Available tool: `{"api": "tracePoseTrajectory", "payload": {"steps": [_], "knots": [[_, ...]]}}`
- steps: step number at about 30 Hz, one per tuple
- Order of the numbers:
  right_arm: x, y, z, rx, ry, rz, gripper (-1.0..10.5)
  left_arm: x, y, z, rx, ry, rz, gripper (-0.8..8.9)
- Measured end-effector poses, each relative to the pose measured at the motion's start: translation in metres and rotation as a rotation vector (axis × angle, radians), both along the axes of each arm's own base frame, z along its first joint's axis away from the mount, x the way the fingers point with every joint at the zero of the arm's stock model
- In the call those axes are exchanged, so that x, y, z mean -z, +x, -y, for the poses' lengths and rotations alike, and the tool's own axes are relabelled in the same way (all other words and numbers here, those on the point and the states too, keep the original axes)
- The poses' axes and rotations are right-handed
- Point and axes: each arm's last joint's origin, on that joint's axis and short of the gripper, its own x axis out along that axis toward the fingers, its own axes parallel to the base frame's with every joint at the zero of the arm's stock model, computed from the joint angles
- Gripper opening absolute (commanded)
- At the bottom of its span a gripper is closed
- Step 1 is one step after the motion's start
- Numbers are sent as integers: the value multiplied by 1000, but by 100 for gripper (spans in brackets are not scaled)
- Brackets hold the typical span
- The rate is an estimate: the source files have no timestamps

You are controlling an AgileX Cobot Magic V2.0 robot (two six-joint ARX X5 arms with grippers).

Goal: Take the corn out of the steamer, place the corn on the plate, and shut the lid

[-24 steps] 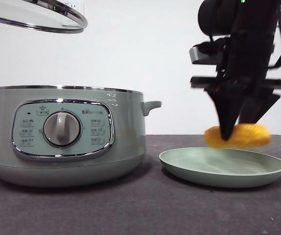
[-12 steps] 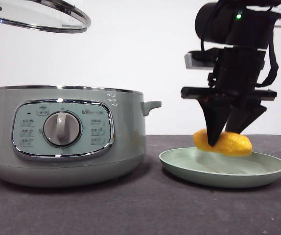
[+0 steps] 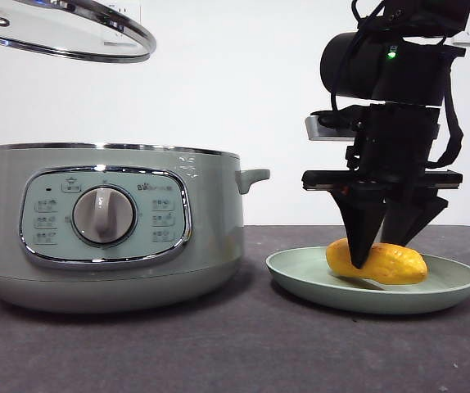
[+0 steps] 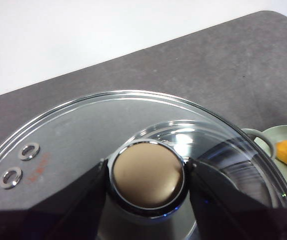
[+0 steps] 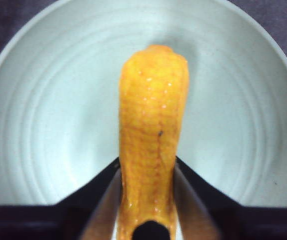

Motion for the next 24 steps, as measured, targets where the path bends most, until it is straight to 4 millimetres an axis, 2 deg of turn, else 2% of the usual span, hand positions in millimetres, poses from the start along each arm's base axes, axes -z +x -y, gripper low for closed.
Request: {"api": "tracePoseTrajectory", "payload": {"steps": [2, 8, 13, 24], "knots": [[0, 0, 0, 1, -2, -2, 298, 0, 0, 0, 4, -2, -1, -9], [0, -1, 0, 2, -7, -6, 298, 0, 1, 0, 4, -1, -3, -9], [-5, -4, 2, 2, -8, -8, 290, 6, 10, 5, 22, -18, -36, -9], [-78, -34, 18, 6, 108, 204, 284, 33, 54, 31, 87, -53, -142, -9]]}}
